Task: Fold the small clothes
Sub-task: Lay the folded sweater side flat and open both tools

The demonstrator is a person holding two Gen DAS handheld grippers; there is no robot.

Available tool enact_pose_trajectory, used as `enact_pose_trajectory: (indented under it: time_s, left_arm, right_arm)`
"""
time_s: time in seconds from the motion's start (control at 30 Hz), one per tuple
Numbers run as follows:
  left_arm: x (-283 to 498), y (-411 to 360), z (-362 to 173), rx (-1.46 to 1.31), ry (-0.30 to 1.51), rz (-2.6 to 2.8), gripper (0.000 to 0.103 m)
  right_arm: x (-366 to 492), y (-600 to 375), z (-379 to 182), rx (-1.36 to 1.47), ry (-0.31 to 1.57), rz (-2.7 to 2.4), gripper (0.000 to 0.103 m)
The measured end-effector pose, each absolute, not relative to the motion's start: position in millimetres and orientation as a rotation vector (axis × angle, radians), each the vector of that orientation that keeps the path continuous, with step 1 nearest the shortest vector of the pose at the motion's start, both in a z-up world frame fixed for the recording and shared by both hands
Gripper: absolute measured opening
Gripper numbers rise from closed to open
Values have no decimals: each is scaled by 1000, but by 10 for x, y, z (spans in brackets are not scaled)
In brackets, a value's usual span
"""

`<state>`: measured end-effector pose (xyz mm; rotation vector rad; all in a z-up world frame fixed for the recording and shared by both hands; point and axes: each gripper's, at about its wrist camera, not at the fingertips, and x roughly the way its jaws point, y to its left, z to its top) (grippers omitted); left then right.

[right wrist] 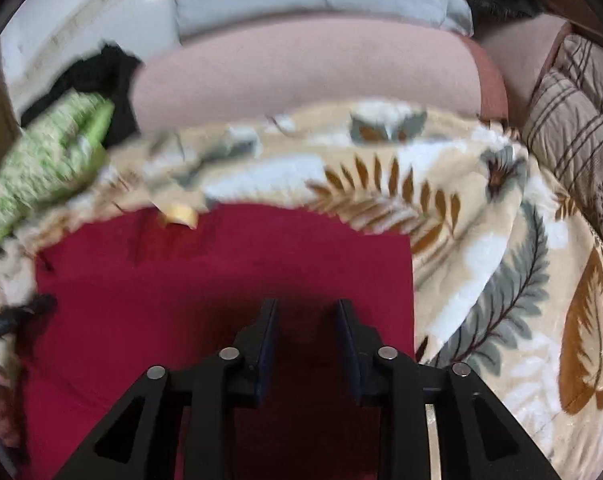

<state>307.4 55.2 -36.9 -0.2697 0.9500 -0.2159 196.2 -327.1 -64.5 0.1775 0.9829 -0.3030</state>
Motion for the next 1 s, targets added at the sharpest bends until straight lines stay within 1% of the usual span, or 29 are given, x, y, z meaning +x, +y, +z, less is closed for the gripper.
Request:
enact_pose_trajectory:
  time_s: [0.1,0.17,0.23,0.3,0.37,0.47,0.53,0.7,0.83,1.0]
  left_arm:
    - [3006,469,-290,-215,931,-200,73]
    - [2915,502,-201,-253,928,-207,73]
    - [2739,558,-66,-290,913,-212,73]
    - [2479,610,95,-305,890,-222,74]
    - [2174,653,226,-287,863,-241,74]
    - [1631,761,305,-240,843,-243,74]
    - [1324,874,257,-260,848,-241,74]
    - [495,1204,-60,-385,930,-181,73]
    - [76,1211,-291,-408,1006,-144,73]
    - [35,1237,-415,-429,1043,-123,73]
  right_arm:
    - [1873,-3331,-508,206,956,-301,38]
    - [1719,-3289,-229,214,888,-296,38]
    - [1491,-3209,16,214,813,-261,41]
    - [1223,-3139,155,201,808,-257,44]
    - [986,-3113,182,218,841,-242,45]
    - [474,-3135,132,303,911,-201,45]
    - [73,-3107,36,339,942,-159,46]
    - [-841,-2961,-352,413,1043,-87,46]
    - [-1195,-2819,-477,471,1041,-39,46]
    - [-1129,-2581,-518,471,1085,48,46]
